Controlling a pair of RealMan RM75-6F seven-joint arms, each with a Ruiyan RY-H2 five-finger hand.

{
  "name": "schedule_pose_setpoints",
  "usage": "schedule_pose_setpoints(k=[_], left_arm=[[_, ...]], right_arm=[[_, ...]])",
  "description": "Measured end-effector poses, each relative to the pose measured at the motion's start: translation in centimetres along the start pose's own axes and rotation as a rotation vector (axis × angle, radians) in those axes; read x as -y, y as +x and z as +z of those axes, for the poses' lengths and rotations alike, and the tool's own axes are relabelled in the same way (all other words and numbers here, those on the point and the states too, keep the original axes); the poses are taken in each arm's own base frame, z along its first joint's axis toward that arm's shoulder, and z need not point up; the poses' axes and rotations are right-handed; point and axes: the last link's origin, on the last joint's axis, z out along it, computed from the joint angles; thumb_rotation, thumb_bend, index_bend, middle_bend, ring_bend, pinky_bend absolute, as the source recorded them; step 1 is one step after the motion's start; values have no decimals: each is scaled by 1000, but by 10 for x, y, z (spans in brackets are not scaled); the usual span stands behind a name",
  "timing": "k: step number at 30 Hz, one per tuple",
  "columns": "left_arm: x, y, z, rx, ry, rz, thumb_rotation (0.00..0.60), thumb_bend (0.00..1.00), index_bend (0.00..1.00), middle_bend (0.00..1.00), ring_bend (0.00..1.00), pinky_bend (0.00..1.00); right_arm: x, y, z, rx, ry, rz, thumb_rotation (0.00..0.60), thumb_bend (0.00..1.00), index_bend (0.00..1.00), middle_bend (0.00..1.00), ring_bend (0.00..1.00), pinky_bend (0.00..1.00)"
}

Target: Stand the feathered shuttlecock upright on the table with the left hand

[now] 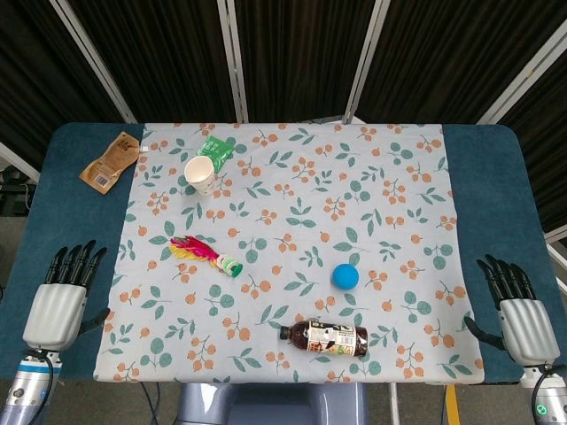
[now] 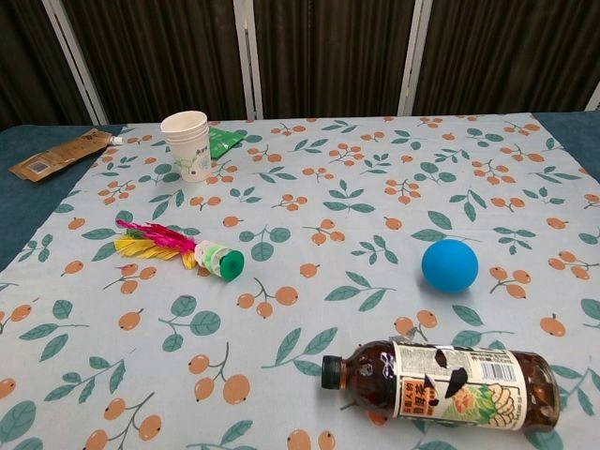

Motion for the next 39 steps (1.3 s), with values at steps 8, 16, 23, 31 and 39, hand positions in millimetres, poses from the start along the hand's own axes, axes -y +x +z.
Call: schedule_pose_setpoints(k=[8, 16, 23, 31, 39], left_arm=[[0, -1, 1, 6, 4, -3, 600, 203, 69, 0, 0, 0], [-2, -1, 8, -3, 0, -12, 600, 209, 99, 0, 0, 0], [0, -6, 19, 8, 15, -21, 600, 212, 130, 0, 0, 0], [-3, -11, 49, 17, 9, -5, 600, 245, 211, 0, 0, 0], [-9, -27, 92, 39, 10, 15, 600, 398, 335, 0, 0, 0]], right_arm=[[0, 0, 0, 1, -1, 2, 600, 157, 24, 0, 0, 0], [0, -1, 0, 4, -5, 1, 600, 157, 24, 0, 0, 0], [0, -1, 0, 6, -6, 3, 600, 157, 24, 0, 0, 0], [1, -1, -1, 7, -6, 5, 600, 157, 24, 0, 0, 0], [0, -1, 0, 10, -12, 8, 600, 156, 24, 0, 0, 0]])
